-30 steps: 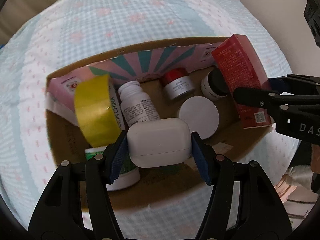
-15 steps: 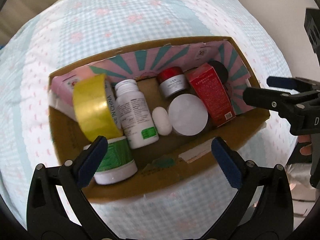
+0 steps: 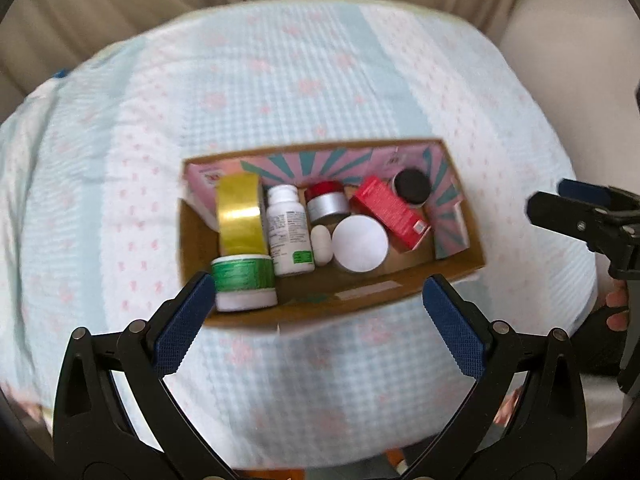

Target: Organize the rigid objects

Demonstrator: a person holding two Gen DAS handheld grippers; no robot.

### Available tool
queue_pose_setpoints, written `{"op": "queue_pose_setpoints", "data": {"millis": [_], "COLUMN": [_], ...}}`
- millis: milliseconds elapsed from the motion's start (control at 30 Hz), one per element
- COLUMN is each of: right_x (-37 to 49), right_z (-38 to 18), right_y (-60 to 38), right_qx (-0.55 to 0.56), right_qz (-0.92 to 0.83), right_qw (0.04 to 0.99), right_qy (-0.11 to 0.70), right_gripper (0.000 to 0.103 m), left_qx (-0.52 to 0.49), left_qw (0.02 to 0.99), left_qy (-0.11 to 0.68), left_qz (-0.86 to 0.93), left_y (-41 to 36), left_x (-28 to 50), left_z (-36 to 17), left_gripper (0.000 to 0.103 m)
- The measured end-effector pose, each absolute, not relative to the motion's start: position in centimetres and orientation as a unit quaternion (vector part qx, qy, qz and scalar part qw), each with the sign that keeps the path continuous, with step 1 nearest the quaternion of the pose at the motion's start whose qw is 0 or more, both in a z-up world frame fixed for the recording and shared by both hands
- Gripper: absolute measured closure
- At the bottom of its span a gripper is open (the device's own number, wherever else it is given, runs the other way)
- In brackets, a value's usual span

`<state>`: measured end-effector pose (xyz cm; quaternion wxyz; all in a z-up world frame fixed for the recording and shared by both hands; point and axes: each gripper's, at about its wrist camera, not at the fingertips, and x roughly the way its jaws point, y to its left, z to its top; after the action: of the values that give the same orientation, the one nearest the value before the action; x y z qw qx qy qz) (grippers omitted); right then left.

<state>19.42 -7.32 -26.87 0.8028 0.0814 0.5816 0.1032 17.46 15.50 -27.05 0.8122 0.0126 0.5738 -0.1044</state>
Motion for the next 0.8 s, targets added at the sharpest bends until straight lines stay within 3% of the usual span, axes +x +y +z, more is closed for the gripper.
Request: {"op": "queue_pose_setpoints", "data": {"millis": [200,433,600,800], "right_x": [17.0,12.3,8.8,5.8], "right_z": [-16.8,-3.9,0.4,1.3], "right_y": [-9.4,-11.0,-11.5,-11.5], "right_qx": [0.057,0.016,0.017,0.01], "right_qz": [0.098,0.069,0.045,0.025], "right_qw": [0.837,0.914,0.943,0.956], "right_qy": [0.535,0.398,0.33,0.291], "right_gripper": [0.0,0.0,0.0,0.0], "left_qx": [-0.002,-0.024,-0.021,-0.012], "left_qw": [0.864,0.925,0.958,0.971], "left_qy": [0.499,0.374,0.279,0.233], "left_qz": [-0.074,-0.058,-0.053,-0.061], "left_y": [15.0,14.2,13.8,12.8], "left_x": [14.4,10.8,7.6,5.5], "left_z": [-16.2,-4.4,1.1,3.5], "left_gripper": [0.0,0.0,0.0,0.0]}}
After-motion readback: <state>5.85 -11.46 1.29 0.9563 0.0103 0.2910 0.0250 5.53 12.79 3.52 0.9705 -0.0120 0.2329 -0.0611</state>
